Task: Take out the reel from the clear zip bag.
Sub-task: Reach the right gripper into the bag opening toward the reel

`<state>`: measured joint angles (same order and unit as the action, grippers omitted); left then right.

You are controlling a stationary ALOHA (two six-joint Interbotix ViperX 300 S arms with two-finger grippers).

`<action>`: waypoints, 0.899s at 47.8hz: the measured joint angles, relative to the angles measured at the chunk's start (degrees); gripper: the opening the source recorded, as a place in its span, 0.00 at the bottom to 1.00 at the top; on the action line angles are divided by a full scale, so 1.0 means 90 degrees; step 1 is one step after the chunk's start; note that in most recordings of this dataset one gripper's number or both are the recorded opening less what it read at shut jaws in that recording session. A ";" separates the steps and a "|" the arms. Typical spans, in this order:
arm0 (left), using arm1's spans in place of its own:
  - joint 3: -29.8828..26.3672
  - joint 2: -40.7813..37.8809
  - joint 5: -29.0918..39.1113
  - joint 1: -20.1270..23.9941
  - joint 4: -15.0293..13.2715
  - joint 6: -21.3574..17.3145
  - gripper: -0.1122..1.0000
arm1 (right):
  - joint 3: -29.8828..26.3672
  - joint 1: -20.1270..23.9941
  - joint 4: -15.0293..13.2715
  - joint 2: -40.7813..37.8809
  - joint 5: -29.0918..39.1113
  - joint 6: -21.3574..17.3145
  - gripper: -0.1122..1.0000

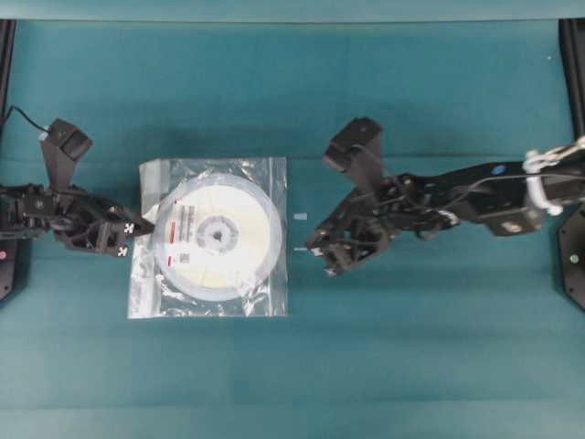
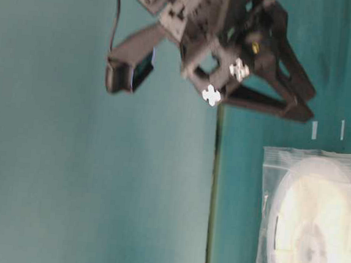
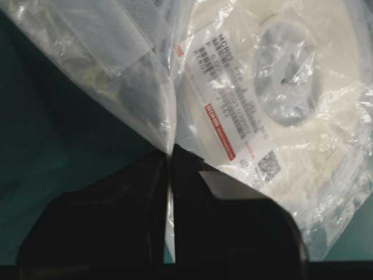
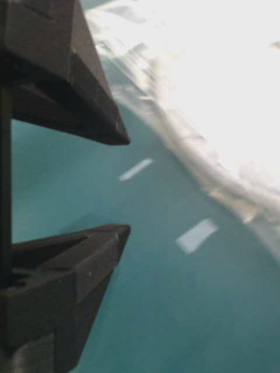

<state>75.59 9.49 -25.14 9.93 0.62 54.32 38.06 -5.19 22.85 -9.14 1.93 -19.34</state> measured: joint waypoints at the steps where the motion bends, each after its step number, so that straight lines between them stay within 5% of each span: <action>1: 0.0000 0.0000 0.0010 -0.0010 0.0000 0.0000 0.11 | -0.0049 0.0000 0.0000 -0.0059 -0.0010 0.0000 0.73; 29: 0.0020 -0.0010 0.0020 -0.0010 0.0000 0.0000 0.11 | -0.0811 -0.0098 0.0068 -0.0713 -0.0127 0.0000 0.72; 43: 0.0029 -0.0020 0.0020 -0.0010 0.0000 0.0000 0.11 | -0.0879 -0.0117 0.0537 -0.0781 -0.0186 0.0000 0.72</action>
<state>75.85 9.32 -24.96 9.84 0.62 54.32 30.15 -6.24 27.69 -16.17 0.26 -19.34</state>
